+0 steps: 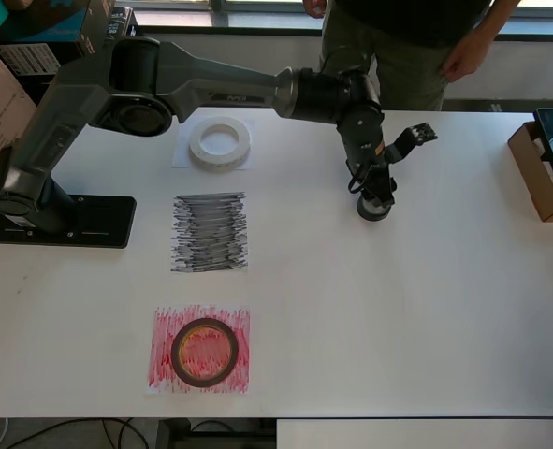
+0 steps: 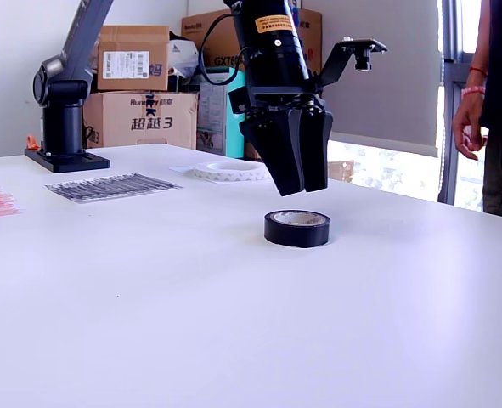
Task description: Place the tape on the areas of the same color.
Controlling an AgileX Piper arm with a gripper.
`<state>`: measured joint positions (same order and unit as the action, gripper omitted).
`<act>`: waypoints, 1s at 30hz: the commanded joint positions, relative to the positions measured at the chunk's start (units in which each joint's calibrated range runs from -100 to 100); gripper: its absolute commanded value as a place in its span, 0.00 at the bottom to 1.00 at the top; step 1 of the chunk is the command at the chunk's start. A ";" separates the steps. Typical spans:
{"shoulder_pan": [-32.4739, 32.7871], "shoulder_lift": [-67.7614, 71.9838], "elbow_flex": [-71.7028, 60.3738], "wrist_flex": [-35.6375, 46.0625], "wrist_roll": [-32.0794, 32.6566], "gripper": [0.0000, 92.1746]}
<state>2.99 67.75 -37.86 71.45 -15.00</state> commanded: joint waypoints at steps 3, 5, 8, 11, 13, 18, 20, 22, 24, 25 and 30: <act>0.57 0.45 -0.26 -0.30 0.19 0.65; 0.57 0.54 -0.17 -0.38 0.19 0.65; 1.05 0.54 0.19 -0.47 0.27 0.65; 1.13 1.10 0.64 -0.55 0.36 0.65; 1.13 2.13 0.46 -0.55 0.36 0.65; 1.13 2.97 -0.17 -0.47 0.36 0.65; 1.13 3.07 -0.17 -0.47 0.36 0.65; 1.13 3.07 -0.17 -0.47 0.36 0.65; 1.13 3.16 -0.17 -0.47 0.44 0.65; 1.05 3.16 -0.17 -0.47 0.44 0.65; 0.65 3.35 0.37 -0.38 0.44 0.65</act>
<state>3.72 71.40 -38.10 71.23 -14.14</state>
